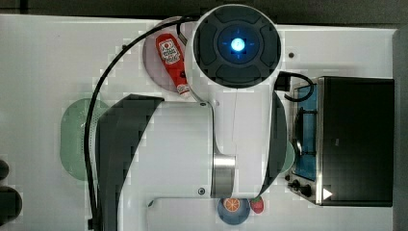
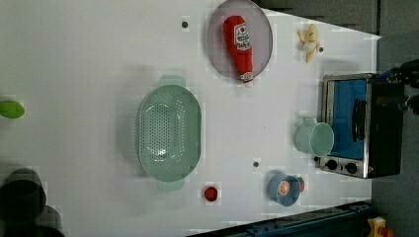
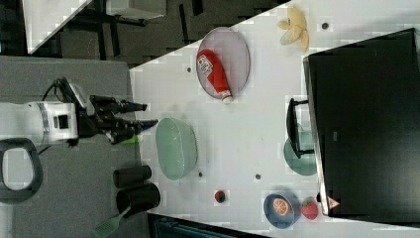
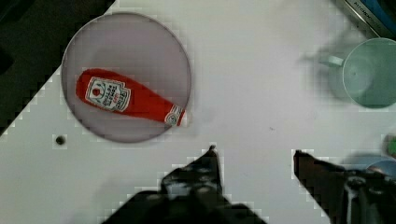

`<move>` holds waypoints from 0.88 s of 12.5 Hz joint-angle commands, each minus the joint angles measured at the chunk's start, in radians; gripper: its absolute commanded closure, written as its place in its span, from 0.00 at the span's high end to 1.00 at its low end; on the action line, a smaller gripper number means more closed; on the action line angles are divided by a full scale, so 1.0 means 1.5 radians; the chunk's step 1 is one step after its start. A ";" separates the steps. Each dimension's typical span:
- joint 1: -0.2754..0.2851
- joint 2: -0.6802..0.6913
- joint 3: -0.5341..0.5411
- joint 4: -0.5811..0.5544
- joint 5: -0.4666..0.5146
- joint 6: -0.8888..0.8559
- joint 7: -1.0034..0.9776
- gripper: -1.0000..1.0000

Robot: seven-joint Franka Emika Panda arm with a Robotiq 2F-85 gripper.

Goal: Drag strainer left to right.

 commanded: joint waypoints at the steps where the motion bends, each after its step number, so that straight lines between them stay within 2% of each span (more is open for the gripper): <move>1: 0.005 -0.278 -0.050 -0.151 -0.027 -0.113 -0.004 0.80; 3: 0.006 -0.277 -0.049 -0.152 -0.027 -0.113 -0.004 1.00; 7: 0.026 -0.262 0.004 -0.164 0.008 -0.095 -0.002 1.00; 11: 0.037 -0.190 0.137 -0.169 0.017 -0.026 0.093 1.00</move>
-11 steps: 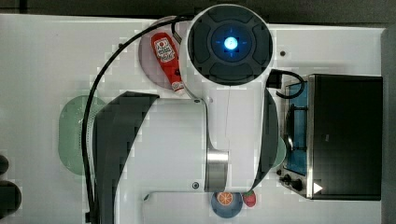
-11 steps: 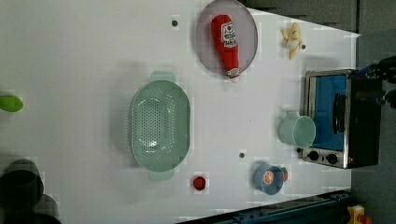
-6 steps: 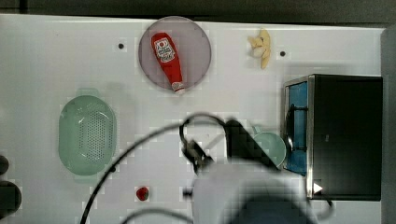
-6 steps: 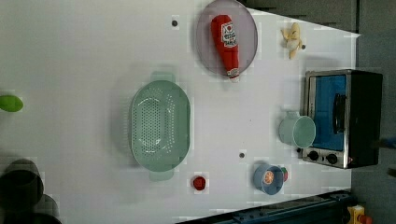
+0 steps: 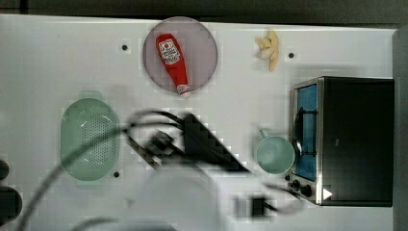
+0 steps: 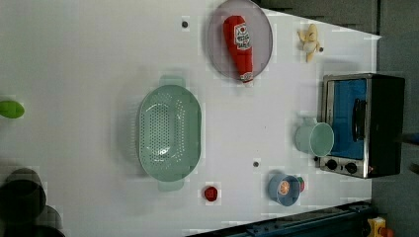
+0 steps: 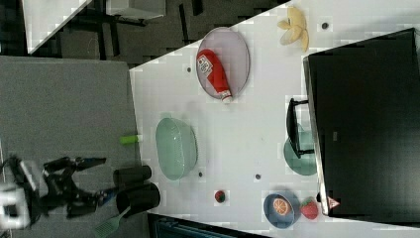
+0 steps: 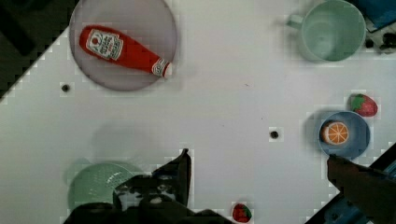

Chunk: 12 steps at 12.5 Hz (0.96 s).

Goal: Drag strainer left to right.

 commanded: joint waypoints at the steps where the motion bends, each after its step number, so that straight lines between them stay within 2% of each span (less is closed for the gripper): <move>1: 0.022 0.095 0.118 -0.024 0.008 0.054 0.112 1.00; 4: 0.024 0.189 0.215 -0.024 0.008 0.153 0.291 1.00; 7: 0.025 0.298 0.282 -0.024 0.005 0.251 0.485 1.00; 9: 0.028 0.369 0.308 -0.026 -0.004 0.307 0.615 1.00; 12: 0.041 0.465 0.313 -0.030 -0.063 0.376 0.818 1.00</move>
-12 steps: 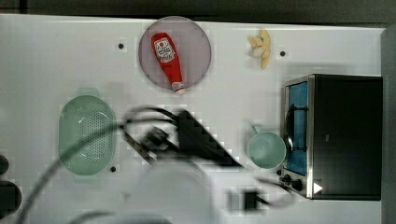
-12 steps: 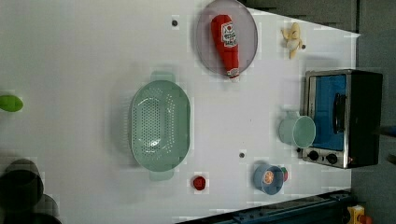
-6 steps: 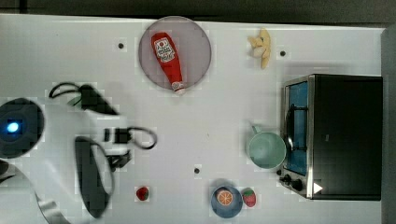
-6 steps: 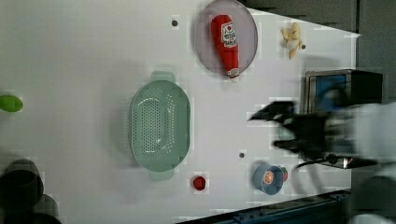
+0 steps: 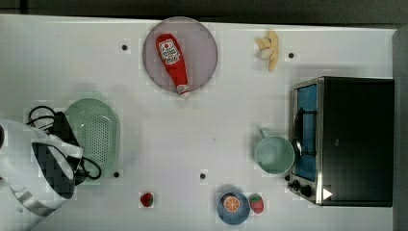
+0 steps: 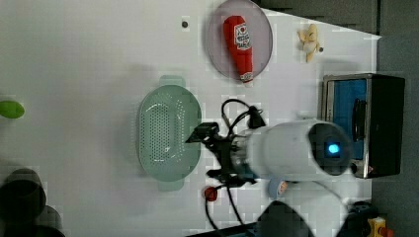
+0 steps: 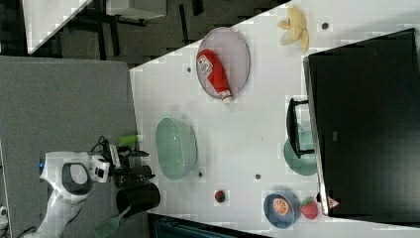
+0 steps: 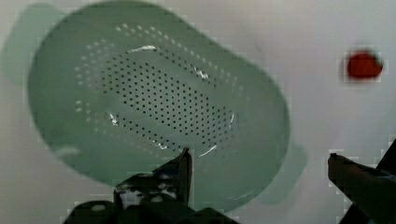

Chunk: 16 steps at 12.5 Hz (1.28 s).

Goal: Drag strainer left to right.

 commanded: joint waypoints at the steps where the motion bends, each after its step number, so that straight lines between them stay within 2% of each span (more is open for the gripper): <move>1: -0.023 0.061 -0.012 0.010 -0.063 0.078 0.268 1.00; 5: -0.016 0.163 -0.019 0.010 -0.157 0.181 0.313 1.00; 10: -0.011 0.218 -0.062 0.009 -0.180 0.221 0.314 1.00; 16: -0.010 0.219 -0.105 -0.011 -0.193 0.241 0.312 1.00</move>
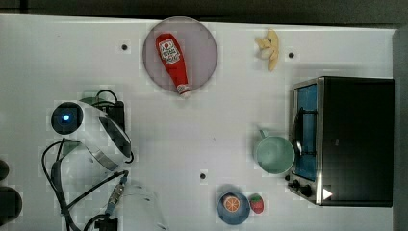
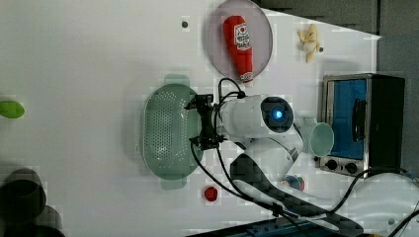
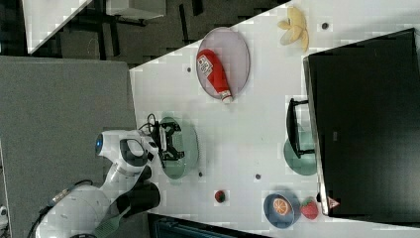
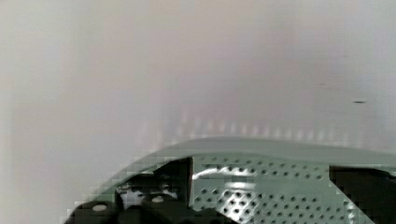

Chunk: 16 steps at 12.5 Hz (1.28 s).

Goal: Drag strainer left to right.

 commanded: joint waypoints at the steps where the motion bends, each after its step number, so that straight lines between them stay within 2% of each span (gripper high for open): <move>1: 0.006 -0.010 -0.023 -0.017 0.009 0.003 0.016 1.00; 9: -0.033 -0.043 -0.045 -0.058 0.009 0.004 0.007 1.00; 16: -0.075 -0.074 -0.059 -0.110 0.009 0.018 -0.056 1.00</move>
